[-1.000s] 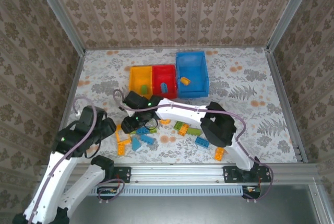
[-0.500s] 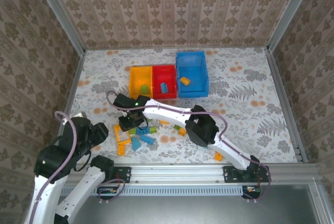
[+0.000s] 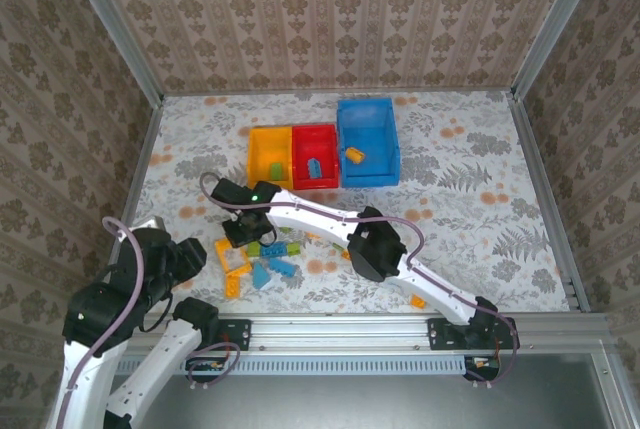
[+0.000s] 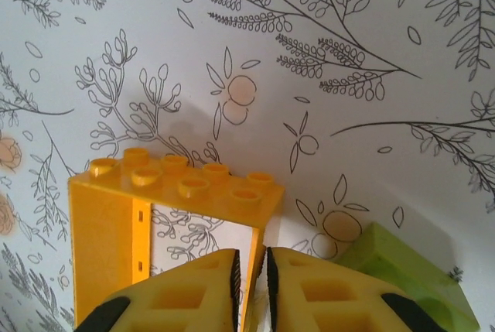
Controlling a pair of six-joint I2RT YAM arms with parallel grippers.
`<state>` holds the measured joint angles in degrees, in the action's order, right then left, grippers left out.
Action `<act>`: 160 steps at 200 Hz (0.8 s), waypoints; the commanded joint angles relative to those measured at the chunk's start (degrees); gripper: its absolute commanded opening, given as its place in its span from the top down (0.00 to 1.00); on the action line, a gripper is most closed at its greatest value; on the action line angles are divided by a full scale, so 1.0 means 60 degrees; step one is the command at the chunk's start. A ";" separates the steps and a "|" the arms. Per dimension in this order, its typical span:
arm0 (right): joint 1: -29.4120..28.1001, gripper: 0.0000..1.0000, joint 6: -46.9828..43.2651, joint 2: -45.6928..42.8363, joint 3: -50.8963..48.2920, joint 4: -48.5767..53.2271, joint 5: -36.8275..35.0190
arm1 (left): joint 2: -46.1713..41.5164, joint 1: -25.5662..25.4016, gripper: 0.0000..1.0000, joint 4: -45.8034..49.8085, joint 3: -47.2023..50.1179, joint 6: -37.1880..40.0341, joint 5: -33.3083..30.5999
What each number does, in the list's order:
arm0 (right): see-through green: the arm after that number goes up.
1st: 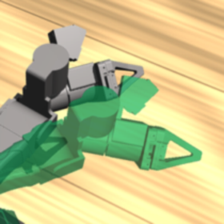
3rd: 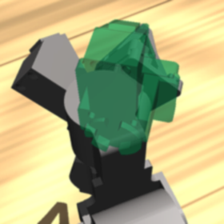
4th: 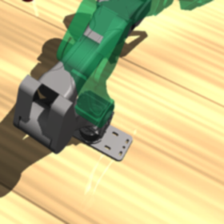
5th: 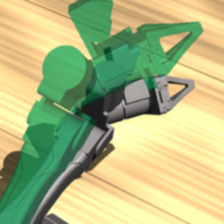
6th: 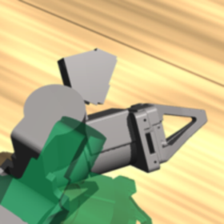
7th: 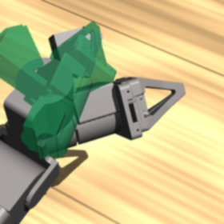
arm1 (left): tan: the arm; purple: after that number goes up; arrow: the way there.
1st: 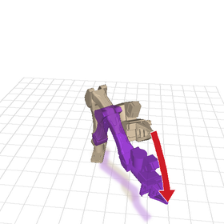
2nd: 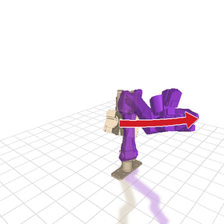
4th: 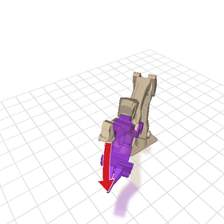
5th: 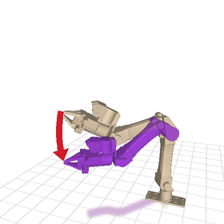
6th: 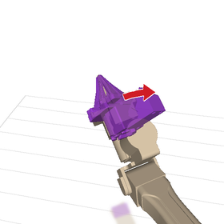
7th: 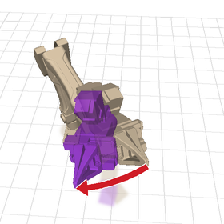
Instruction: Sort the legos into containers by color
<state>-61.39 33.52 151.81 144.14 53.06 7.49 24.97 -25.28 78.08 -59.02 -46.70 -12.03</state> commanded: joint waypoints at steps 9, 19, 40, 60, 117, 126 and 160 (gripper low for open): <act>-0.0038 0.87 0.0274 0.0457 0.1096 0.0753 -0.0374 | -0.0161 0.0067 0.43 0.0417 -0.0329 0.0299 -0.0061; -0.0038 0.90 0.0310 0.0496 0.1442 0.0854 -0.0472 | -0.0143 0.0067 0.43 0.0419 -0.0358 0.0361 -0.0069; 0.0053 0.96 0.0358 0.0553 0.2294 0.1177 -0.0859 | -0.0084 0.0065 0.43 0.0366 -0.0405 0.0487 -0.0053; 0.0275 1.00 0.0293 0.0495 0.3272 0.1665 -0.1275 | 0.0025 0.0057 0.43 0.0166 -0.0394 0.0612 0.0051; 0.1856 1.00 -0.0608 -0.0074 0.6233 0.4368 -0.2973 | 0.1845 0.0046 0.43 -0.3316 -0.0284 0.1693 0.2600; 0.2212 1.00 -0.0866 -0.0287 0.6364 0.4702 -0.3263 | 0.2433 0.0036 0.44 -0.4134 -0.0351 0.1705 0.3031; 0.3865 1.00 -0.1483 -0.0860 0.6385 0.5497 -0.3717 | 0.4741 -0.0808 0.43 -0.6650 -0.1082 0.1900 0.3285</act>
<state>-43.88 28.58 150.58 177.64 77.28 -9.85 46.33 -26.65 53.54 -61.54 -38.37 3.25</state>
